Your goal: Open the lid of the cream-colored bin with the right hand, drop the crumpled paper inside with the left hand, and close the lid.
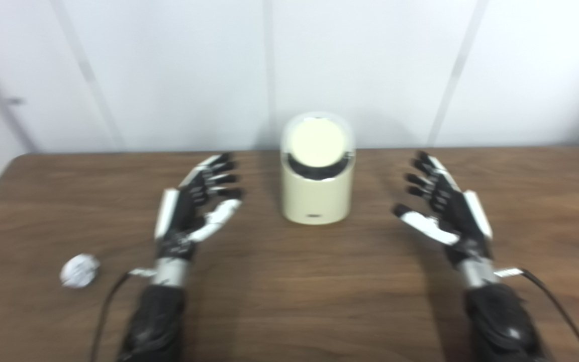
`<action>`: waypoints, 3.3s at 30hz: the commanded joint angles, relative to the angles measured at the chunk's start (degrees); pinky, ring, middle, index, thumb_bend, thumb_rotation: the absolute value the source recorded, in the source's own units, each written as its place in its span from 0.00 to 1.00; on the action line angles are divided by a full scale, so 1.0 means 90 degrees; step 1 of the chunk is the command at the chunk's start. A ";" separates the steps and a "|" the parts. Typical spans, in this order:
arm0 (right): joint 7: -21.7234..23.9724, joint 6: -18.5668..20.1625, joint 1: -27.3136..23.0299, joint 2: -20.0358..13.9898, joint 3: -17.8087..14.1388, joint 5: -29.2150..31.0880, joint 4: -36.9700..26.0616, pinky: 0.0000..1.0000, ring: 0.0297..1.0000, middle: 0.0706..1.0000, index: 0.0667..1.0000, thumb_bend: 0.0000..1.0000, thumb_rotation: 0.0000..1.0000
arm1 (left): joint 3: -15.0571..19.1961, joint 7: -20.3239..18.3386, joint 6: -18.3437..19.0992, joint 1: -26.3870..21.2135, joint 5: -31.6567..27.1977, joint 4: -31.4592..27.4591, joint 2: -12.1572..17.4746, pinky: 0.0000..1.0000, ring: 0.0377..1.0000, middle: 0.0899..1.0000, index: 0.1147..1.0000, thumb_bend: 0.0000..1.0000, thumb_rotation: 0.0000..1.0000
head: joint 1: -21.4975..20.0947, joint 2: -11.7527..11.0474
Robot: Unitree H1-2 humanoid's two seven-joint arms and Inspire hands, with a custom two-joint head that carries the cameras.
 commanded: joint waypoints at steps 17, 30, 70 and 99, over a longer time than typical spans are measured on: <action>-0.0076 -0.0178 -0.0179 0.0045 -0.0013 0.0033 -0.0310 0.81 0.84 0.90 0.91 0.81 0.43 | -0.0051 -0.0072 -0.0268 -0.0246 -0.0142 0.0106 -0.0074 0.59 0.72 0.78 0.80 0.58 0.31 | -0.0089 -0.0143; -0.0339 0.0010 -0.0391 0.0097 0.0021 -0.0401 -0.0366 0.79 0.84 0.89 0.90 0.79 0.45 | -0.0060 -0.0016 -0.0394 -0.0238 -0.0002 0.0254 -0.0166 0.58 0.71 0.77 0.81 0.58 0.33 | 0.0022 -0.0228; -0.0433 0.1307 -0.2213 0.0050 0.0613 -0.1378 -0.0419 0.70 0.83 0.87 0.87 0.80 0.36 | -0.0122 0.0043 -0.0764 -0.0241 0.0018 0.0642 -0.0224 0.58 0.70 0.77 0.81 0.57 0.32 | 0.0210 -0.0667; -0.0399 0.1898 -0.3369 0.0075 0.1177 -0.1936 0.0585 0.67 0.87 0.91 0.90 0.85 0.27 | -0.0174 0.0137 -0.0835 -0.0220 0.0105 0.0721 -0.0297 0.59 0.71 0.77 0.80 0.57 0.30 | 0.0248 -0.0642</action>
